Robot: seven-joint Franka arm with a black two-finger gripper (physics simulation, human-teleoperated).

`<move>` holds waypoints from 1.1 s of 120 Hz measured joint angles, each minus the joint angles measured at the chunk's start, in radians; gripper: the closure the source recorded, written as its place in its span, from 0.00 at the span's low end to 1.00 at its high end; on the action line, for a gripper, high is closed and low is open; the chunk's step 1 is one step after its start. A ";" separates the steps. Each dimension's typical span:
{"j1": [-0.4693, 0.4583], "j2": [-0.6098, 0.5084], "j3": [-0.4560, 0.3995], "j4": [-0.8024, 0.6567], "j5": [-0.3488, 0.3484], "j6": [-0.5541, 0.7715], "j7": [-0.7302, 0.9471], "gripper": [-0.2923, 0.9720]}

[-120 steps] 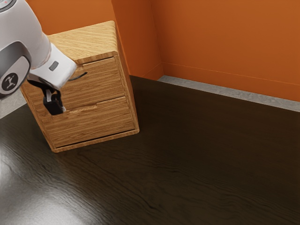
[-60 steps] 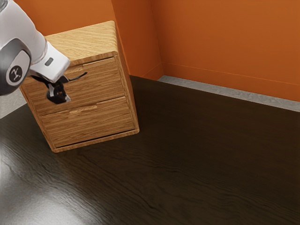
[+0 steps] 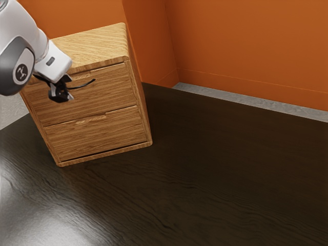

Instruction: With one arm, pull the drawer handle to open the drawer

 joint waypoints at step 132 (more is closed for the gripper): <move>0.012 0.092 -0.045 0.029 -0.015 0.074 0.074 0.80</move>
